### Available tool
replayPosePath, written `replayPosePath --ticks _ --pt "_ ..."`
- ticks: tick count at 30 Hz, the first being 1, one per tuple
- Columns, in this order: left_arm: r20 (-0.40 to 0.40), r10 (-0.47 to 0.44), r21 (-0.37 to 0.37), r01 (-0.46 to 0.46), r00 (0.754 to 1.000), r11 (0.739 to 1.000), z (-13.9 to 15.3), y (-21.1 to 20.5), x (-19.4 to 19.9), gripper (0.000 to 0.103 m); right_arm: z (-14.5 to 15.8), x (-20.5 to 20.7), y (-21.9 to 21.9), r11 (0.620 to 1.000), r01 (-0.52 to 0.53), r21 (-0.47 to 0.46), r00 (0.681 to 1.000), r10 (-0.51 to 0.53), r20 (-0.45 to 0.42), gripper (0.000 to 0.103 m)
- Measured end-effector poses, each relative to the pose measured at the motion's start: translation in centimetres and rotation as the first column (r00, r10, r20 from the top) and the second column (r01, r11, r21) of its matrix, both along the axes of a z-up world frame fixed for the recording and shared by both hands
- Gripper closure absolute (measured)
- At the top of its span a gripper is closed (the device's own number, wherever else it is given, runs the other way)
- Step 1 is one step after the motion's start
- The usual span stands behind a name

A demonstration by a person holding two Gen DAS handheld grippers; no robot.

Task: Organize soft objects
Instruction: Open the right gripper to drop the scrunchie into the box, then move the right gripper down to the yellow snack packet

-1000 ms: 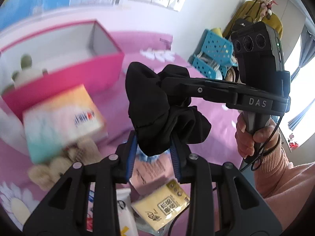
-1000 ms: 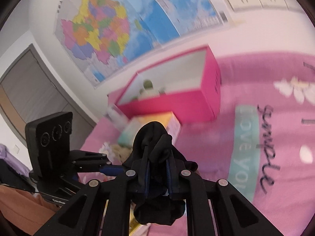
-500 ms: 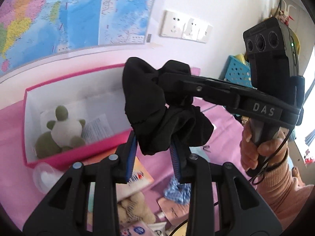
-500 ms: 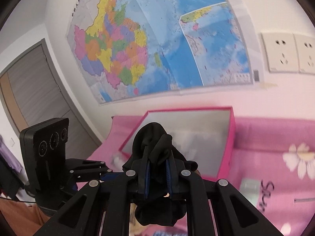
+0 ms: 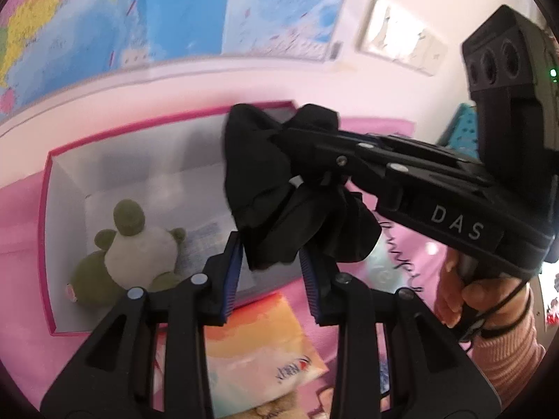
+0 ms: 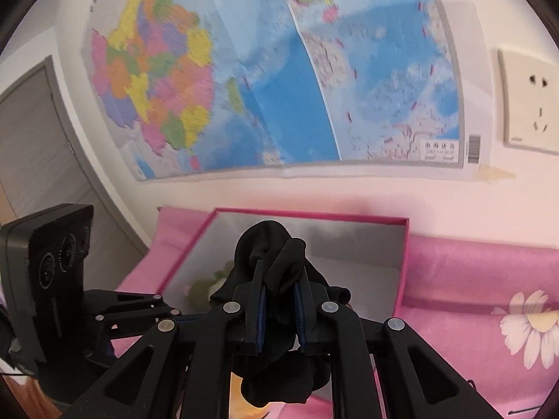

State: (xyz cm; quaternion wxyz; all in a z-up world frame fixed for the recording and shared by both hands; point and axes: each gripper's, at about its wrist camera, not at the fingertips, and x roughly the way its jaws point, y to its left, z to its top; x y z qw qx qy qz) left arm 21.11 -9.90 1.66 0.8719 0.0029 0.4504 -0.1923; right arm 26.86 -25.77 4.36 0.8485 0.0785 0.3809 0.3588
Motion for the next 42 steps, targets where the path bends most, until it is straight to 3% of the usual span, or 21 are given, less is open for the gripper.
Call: replayPosePath --ticks 3,5,9,20,26,32,42 --pt "-0.027 0.003 0.007 -0.003 1.0 1.0 -0.8 0.1 0.5 0.061 -1.3 1.0 0.3 0.998 0.034 -0.047 0.999 -0.035 -0.017 0.084" --pt "-0.025 0.011 0.02 -0.011 1.0 1.0 -1.0 0.2 0.5 0.054 -2.3 1.6 0.4 0.996 0.054 -0.078 0.997 -0.057 -0.045 0.071" --pt "-0.001 0.021 0.028 -0.021 1.0 0.999 -0.8 0.7 0.2 0.054 -2.4 1.2 -0.2 0.99 0.103 -0.101 0.994 -0.106 -0.026 0.065" --pt "0.147 -0.055 -0.021 0.059 0.988 0.998 2.3 2.7 -6.4 0.054 1.4 -4.4 -4.2 0.996 0.03 0.085 0.999 -0.029 -0.022 0.046" --pt "0.188 -0.083 -0.042 0.093 0.979 0.995 3.0 3.8 -10.4 0.054 3.1 -8.5 -5.6 0.989 -0.02 0.144 1.0 0.021 -0.006 0.042" --pt "0.164 -0.092 -0.053 0.102 0.982 0.993 1.5 5.1 -13.5 0.053 3.6 -12.6 -6.7 0.984 -0.05 0.168 0.999 0.05 0.005 0.038" --pt "0.083 -0.082 -0.08 0.089 0.993 0.993 -2.4 6.9 -17.5 0.053 -0.5 -18.1 -6.6 0.99 -0.085 0.113 0.991 0.096 -0.09 0.038"
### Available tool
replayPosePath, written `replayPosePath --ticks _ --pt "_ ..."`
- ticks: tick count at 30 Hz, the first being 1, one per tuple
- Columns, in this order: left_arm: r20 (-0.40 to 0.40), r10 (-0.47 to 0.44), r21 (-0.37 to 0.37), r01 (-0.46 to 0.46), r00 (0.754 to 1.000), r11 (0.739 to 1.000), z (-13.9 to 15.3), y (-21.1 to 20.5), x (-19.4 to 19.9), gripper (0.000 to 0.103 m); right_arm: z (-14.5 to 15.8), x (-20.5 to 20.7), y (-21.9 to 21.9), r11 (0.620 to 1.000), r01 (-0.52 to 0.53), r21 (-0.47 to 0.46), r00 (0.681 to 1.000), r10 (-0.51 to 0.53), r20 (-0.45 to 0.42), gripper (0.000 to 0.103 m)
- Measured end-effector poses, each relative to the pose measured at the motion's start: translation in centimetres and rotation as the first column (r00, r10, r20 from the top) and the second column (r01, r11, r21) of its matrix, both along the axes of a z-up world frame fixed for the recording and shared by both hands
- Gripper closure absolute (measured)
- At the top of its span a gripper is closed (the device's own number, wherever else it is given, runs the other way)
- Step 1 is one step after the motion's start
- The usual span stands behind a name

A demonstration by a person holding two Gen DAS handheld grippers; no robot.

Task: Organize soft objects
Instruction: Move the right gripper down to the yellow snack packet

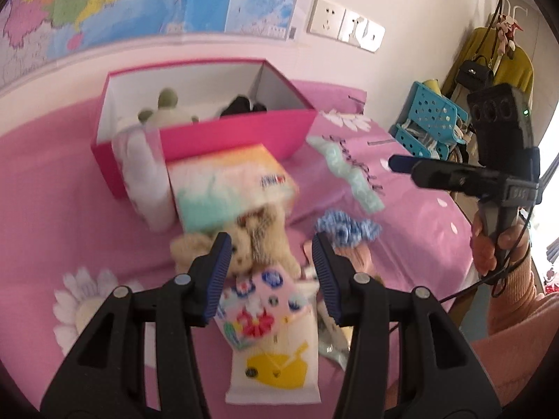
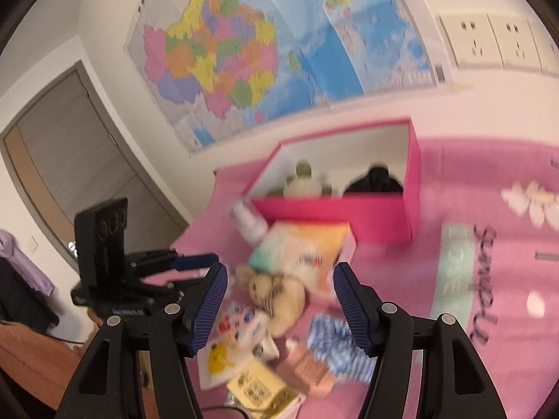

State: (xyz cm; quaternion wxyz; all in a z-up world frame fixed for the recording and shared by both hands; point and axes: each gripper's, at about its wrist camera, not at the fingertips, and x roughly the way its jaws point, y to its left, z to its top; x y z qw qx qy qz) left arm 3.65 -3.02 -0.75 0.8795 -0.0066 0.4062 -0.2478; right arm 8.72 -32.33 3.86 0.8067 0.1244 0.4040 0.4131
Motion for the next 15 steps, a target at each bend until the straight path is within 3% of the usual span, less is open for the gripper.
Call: replayPosePath --ticks 10,15 --pt "-0.077 -0.126 -0.003 0.126 0.989 0.992 -3.0 -3.0 -2.8 0.053 -6.4 -2.2 -1.8 0.998 0.051 -0.037 0.982 -0.057 -0.178 0.038" --pt "-0.118 -0.193 0.008 0.195 0.974 0.981 -4.5 -4.9 -4.1 0.053 -7.5 -4.4 -1.1 0.999 -0.002 -0.038 0.978 -0.006 -0.21 0.038"
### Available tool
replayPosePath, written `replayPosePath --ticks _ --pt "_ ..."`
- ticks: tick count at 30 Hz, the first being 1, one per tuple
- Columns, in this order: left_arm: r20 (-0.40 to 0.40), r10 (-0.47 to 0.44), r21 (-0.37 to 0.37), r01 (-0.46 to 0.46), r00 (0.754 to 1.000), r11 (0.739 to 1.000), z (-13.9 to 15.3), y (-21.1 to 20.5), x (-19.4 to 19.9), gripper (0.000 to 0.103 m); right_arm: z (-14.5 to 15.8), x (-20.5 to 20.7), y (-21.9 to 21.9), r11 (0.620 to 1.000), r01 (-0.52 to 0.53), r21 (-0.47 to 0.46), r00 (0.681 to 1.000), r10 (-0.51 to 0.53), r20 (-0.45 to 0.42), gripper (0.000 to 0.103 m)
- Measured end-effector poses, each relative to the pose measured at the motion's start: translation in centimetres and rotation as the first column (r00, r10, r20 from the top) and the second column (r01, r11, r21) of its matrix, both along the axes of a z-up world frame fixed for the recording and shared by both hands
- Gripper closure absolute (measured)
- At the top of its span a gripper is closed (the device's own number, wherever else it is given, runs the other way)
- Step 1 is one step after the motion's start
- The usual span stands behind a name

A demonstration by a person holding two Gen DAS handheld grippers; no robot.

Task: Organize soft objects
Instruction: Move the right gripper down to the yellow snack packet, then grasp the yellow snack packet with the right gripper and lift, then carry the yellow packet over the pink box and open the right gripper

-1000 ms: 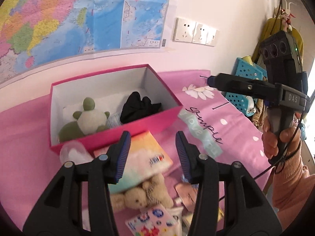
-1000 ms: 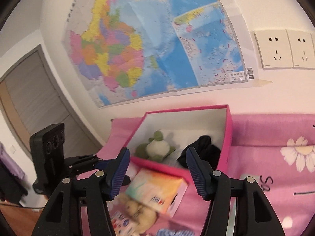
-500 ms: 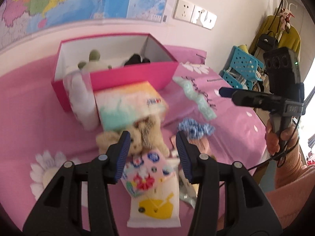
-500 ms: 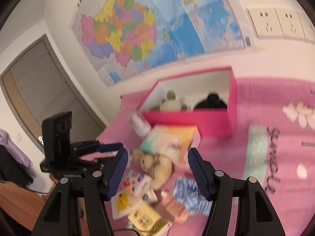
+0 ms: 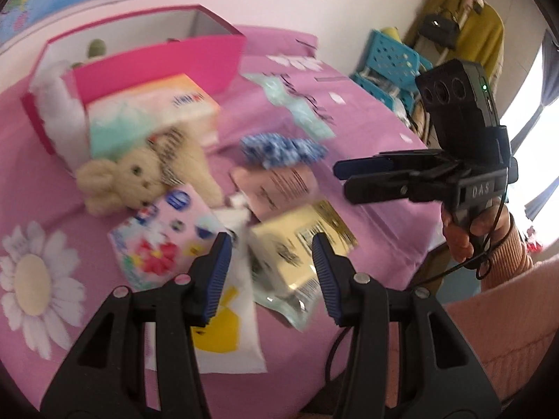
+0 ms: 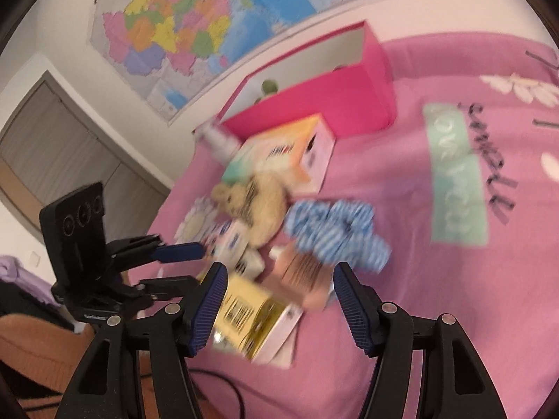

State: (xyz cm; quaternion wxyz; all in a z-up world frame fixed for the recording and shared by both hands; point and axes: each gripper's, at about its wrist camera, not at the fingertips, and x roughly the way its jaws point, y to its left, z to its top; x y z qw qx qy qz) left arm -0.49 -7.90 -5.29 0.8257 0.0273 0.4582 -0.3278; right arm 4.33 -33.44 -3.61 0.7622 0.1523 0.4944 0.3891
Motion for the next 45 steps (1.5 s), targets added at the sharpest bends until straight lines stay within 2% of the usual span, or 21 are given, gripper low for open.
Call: replayPosePath --ticks 4,6,8,14,21,28,36,45 --pt "-0.046 -0.021 0.004 0.021 0.999 1.0 -1.1 -0.5 -0.3 0.053 -0.6 -1.7 1.0 0.999 -0.037 -0.021 0.999 0.037 -0.006 0.041" --pt "-0.057 -0.026 0.003 0.026 0.998 1.0 -1.3 -0.8 -0.4 0.055 -1.0 -2.1 1.3 0.999 -0.046 -0.012 0.999 0.046 -0.021 0.046" --pt "-0.067 -0.032 -0.005 0.032 0.997 0.999 -1.5 -0.9 -0.6 0.063 -1.5 -2.5 1.8 0.998 -0.06 -0.016 0.998 0.059 -0.033 0.052" --pt "-0.07 -0.027 -0.016 0.026 0.997 1.0 -1.4 -1.1 -0.9 0.066 -2.3 -2.8 2.1 0.998 -0.049 -0.044 0.998 0.047 -0.036 0.066" --pt "-0.022 -0.016 -0.017 0.016 1.0 1.0 -0.3 -1.0 -1.2 0.066 -1.2 -2.9 2.1 0.998 -0.04 -0.055 0.999 0.04 0.0 0.067" --pt "0.046 0.001 -0.033 0.001 0.999 0.999 2.2 -0.9 0.0 0.065 1.6 -2.2 1.8 0.998 -0.036 -0.054 0.996 0.04 0.078 0.068" --pt "0.145 0.034 -0.032 -0.03 0.989 0.999 5.9 -1.1 3.1 0.066 4.7 1.1 1.8 0.999 -0.012 -0.036 0.985 0.018 0.17 0.068" --pt "0.203 0.07 -0.026 -0.066 0.977 0.997 8.4 -1.4 6.5 0.065 7.3 5.2 2.2 1.0 0.012 -0.025 0.968 -0.005 0.251 0.068"
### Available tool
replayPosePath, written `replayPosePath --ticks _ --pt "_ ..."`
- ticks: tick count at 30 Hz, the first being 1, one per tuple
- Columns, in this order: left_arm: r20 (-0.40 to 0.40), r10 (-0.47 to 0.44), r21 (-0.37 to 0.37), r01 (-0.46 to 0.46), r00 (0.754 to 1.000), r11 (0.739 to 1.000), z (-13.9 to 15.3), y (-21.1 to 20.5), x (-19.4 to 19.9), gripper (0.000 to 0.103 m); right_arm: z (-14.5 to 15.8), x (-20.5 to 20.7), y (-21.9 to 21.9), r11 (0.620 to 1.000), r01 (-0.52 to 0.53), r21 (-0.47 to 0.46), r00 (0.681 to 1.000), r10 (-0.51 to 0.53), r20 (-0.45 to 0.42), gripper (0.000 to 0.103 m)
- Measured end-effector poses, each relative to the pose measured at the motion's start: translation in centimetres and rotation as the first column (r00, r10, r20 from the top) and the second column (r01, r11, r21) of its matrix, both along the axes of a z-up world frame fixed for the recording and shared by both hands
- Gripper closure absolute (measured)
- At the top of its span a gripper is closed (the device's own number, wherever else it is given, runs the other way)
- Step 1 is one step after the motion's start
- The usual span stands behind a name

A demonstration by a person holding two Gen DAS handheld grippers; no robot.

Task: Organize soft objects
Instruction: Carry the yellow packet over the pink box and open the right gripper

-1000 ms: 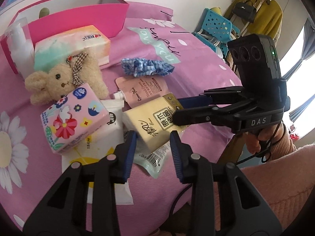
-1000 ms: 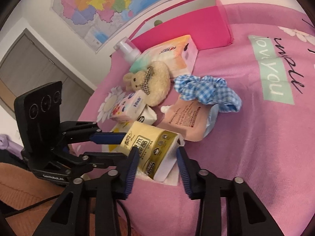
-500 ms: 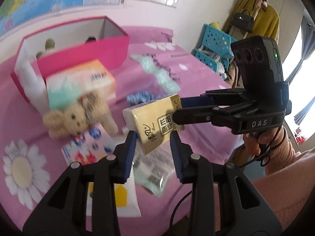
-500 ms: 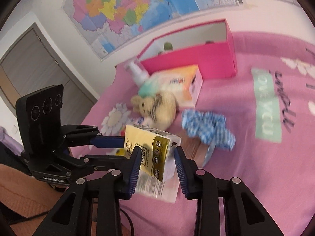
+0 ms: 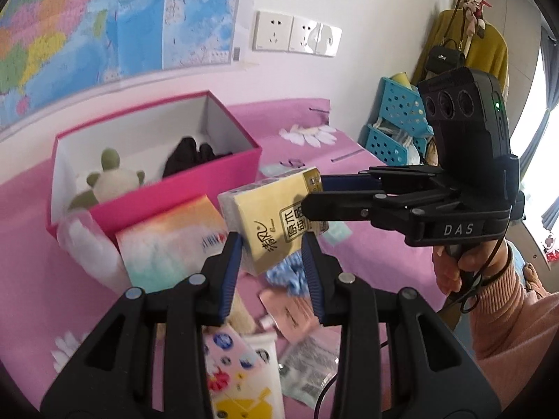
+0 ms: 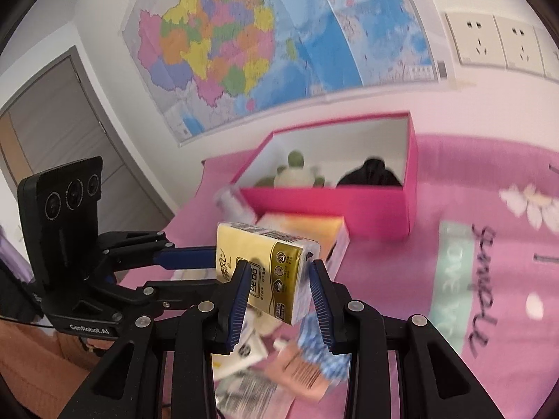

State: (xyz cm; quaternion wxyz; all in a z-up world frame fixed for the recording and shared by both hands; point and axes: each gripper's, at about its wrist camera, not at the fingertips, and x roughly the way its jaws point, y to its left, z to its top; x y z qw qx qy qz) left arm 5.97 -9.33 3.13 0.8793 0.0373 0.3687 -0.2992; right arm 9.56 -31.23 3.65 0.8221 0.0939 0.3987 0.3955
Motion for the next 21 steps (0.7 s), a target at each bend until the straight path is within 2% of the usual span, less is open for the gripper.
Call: replayPosePath --ticks 10,21 --pt "0.01 0.047 0.012 -0.047 0.999 0.999 1.0 -0.6 4.1 0.065 1.6 4.6 0.5 1.0 0.029 0.01 0.999 -0.029 0.034 0.068" --pt "-0.024 0.084 0.011 -0.084 0.996 0.996 1.2 -1.2 8.4 0.066 1.2 9.3 1.0 0.998 0.055 0.015 0.998 -0.056 0.007 0.068"
